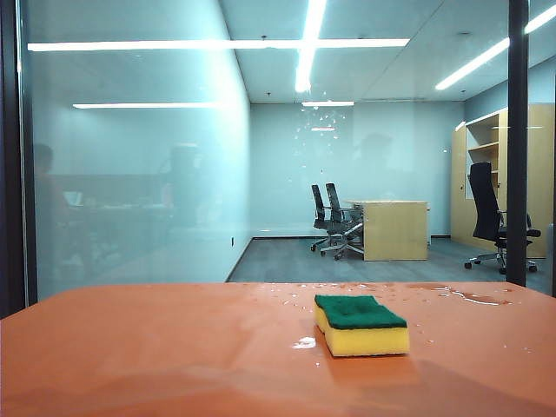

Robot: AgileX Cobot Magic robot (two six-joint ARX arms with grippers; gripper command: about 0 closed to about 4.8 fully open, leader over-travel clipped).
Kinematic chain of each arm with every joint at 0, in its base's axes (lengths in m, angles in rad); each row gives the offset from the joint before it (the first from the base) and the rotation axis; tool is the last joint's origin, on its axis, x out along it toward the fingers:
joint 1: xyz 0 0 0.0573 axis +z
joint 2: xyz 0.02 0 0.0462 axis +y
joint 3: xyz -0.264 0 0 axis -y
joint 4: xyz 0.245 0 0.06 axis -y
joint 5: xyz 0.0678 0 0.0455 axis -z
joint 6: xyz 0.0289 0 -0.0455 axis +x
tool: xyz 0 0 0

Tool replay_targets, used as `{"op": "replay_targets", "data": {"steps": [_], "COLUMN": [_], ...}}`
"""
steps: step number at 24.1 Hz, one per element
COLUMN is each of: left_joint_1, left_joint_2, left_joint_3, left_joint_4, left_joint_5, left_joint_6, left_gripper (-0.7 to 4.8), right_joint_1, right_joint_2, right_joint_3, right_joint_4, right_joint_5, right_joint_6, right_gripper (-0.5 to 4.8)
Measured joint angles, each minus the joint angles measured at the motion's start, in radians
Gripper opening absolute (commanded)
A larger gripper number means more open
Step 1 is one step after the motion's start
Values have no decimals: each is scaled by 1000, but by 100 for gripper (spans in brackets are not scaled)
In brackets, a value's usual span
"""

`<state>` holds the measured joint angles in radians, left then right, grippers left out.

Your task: Pick up the sponge from the table, wipe the water off the glass, and finally place the sponge back on the table.

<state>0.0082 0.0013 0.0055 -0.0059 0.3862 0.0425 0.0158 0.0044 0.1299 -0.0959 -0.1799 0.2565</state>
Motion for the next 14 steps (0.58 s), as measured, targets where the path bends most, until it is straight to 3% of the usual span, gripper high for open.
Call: {"op": "replay_targets", "data": {"steps": [2,14], "left_joint_1": [0,0], "left_joint_2": [0,0], "left_joint_3": [0,0], "left_joint_4": [-15,-37], "left_joint_5": [15,15], "left_joint_6": [-27,-35], "left_gripper": [-5,-5], "right_joint_1": [0,0], "right_joint_2": [40,415], "right_joint_3": [17,174], "right_joint_4": [0,-2], "right_joint_5": [-21,-114], "right_joint_6": [89,106], "right_gripper": [-9,-9]}}
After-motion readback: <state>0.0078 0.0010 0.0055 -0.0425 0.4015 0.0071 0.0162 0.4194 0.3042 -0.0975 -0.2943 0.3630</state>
